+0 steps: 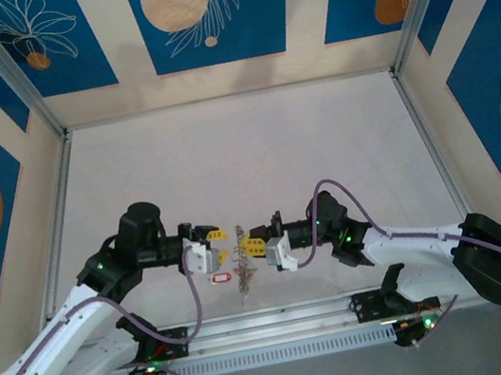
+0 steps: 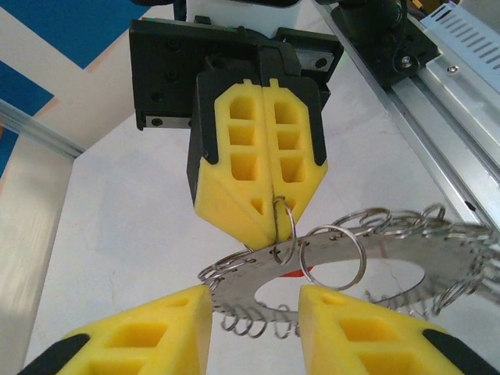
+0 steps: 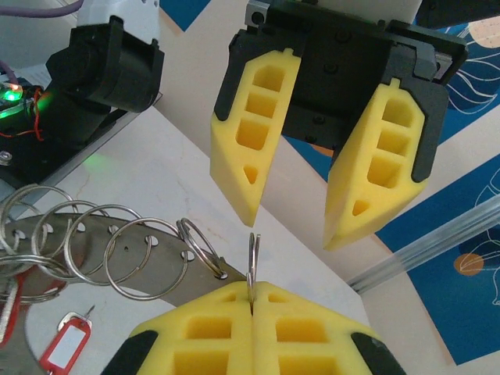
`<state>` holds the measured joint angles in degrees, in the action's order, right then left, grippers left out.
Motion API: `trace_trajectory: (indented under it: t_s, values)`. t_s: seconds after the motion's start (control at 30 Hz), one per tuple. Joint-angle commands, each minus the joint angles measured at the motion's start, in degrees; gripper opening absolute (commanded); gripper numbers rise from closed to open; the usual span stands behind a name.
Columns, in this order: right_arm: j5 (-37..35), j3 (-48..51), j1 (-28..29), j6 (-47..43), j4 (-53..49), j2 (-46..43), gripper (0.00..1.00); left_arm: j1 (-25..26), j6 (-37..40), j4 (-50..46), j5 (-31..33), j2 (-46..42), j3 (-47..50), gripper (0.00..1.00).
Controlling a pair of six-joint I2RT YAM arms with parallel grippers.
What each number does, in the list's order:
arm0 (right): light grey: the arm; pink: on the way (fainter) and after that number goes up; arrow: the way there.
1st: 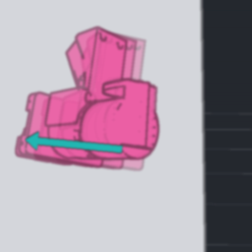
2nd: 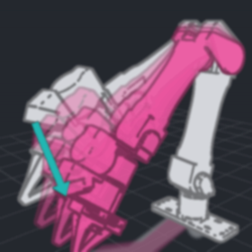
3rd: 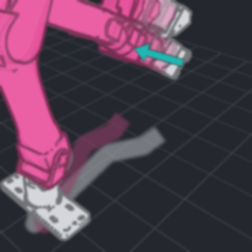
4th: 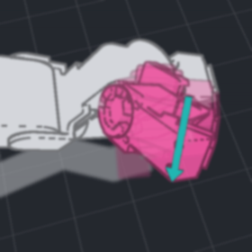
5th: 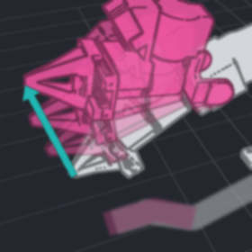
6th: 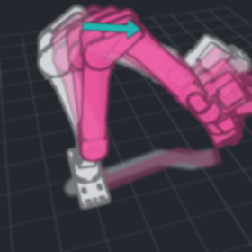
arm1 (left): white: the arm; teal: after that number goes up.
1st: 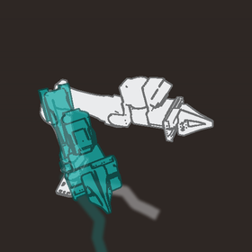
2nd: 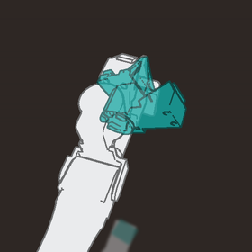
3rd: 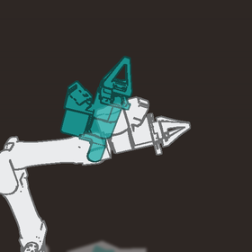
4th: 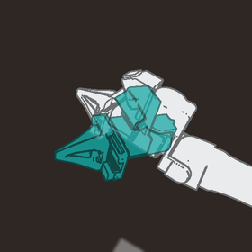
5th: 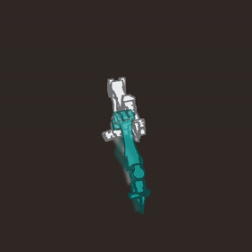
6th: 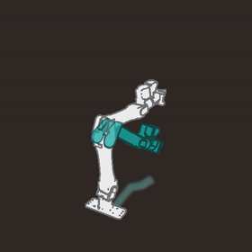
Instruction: Put the keys on the keyring
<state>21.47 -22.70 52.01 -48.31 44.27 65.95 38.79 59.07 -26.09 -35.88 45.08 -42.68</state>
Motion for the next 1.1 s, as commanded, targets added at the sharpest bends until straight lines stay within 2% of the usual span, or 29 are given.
trace_trajectory:
  t_s: [0.0, 0.3, 0.47, 0.63, 0.77, 1.07]
  values:
    - [1.59, -1.4, -0.28, -1.25, 3.8, 0.36, 0.0, 0.49, 0.63, 1.58, -3.94, 0.16, 1.02, 0.33]
    - [0.86, -3.47, -0.49, 2.2, 7.07, 4.16, 0.0, 0.5, 0.35, 2.43, -5.44, 1.46, 1.25, 0.26]
    - [1.76, -4.45, -1.07, 4.99, 8.9, 5.67, 0.0, 0.49, 0.83, 2.23, -4.21, 1.13, 2.17, 0.26]
    - [2.7, -5.02, -1.05, 5.51, 8.85, 6.19, 0.0, 0.5, 0.52, 3.05, -1.06, 0.58, 2.42, 0.17]
    - [3.09, -5.24, -1.1, 6.37, 8.75, 5.99, 0.0, 0.5, 0.08, 5.65, 1.94, -0.38, 3.69, 0.17]
    - [2.22, -5.77, -0.41, 7.18, 9.29, 7.08, 0.0, 0.5, -2.72, 9.44, 3.52, -2.34, 5.36, 0.15]
